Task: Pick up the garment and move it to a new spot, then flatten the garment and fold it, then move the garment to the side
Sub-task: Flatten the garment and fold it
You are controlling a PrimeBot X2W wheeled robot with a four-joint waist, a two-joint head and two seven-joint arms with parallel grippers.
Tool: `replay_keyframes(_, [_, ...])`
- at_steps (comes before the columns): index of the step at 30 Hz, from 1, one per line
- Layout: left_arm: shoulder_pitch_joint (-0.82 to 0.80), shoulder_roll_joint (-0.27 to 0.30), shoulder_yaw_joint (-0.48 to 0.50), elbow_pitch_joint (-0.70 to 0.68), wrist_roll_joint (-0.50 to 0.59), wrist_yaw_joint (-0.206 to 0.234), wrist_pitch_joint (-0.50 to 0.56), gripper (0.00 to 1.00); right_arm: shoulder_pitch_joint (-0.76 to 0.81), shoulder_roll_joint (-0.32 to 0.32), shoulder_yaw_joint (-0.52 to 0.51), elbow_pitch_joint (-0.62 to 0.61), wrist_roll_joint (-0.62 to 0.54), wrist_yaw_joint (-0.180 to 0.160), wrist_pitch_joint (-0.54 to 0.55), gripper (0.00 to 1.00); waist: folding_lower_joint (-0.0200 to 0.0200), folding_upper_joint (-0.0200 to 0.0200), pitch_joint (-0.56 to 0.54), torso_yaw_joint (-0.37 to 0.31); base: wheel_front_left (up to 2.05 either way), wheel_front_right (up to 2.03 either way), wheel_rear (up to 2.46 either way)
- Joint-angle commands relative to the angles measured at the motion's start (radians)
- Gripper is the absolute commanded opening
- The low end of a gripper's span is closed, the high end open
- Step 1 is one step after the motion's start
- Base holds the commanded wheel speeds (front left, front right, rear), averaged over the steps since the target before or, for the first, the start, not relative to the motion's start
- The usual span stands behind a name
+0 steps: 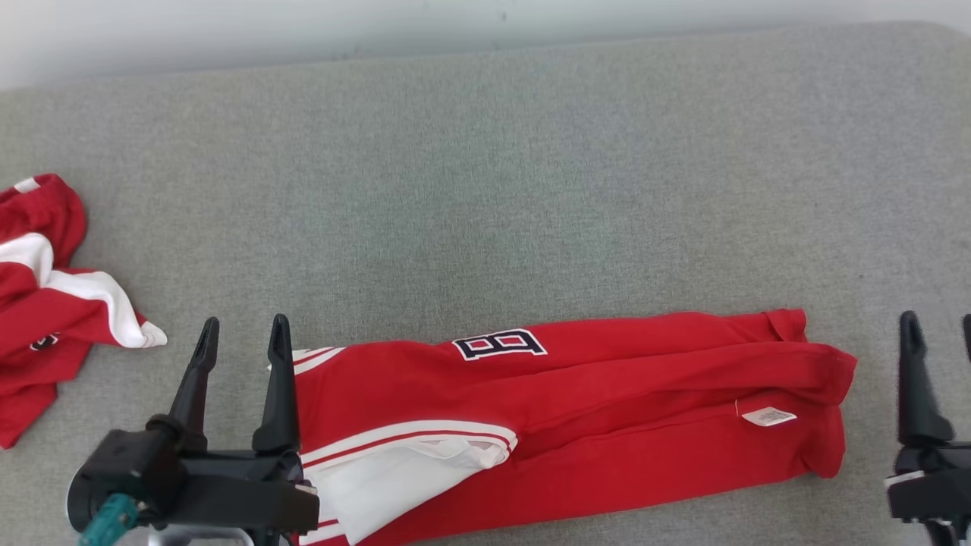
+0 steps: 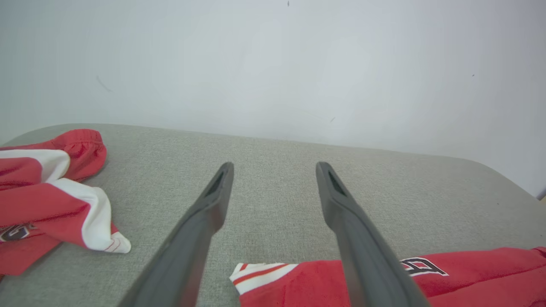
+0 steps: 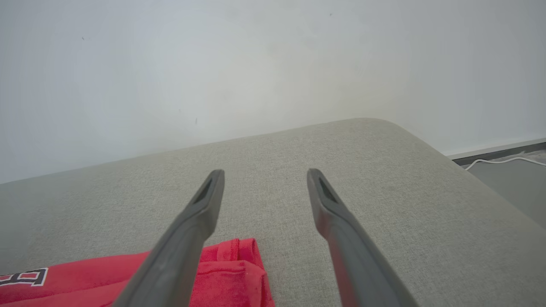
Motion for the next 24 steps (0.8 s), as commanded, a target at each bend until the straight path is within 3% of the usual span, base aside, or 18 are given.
replay_keyframes(1, [-0.009, -0.004, -0.007, 0.023, 0.021, 0.004, -0.019, 1.0, -0.004, 0.013, 0.015, -0.006, -0.023, -0.001, 0.007, 1.0, 0.0, 0.0, -0.025, -0.002, 0.0, 0.0, 0.0])
replay_keyframes(12, [0.051, -0.002, -0.038, 0.126, 0.064, 0.018, -0.072, 1.0, 0.042, 0.042, 0.094, 0.011, -0.074, -0.001, 0.045, 1.0, 0.0, 0.0, -0.115, -0.002, 0.0, 0.0, 0.0])
replay_keyframes(24, [0.11, 0.01, -0.054, 0.163, 0.065, 0.024, -0.085, 1.0, 0.116, 0.061, 0.078, 0.028, -0.095, -0.001, 0.08, 1.0, 0.0, 0.0, -0.189, 0.001, 0.0, 0.0, 0.0])
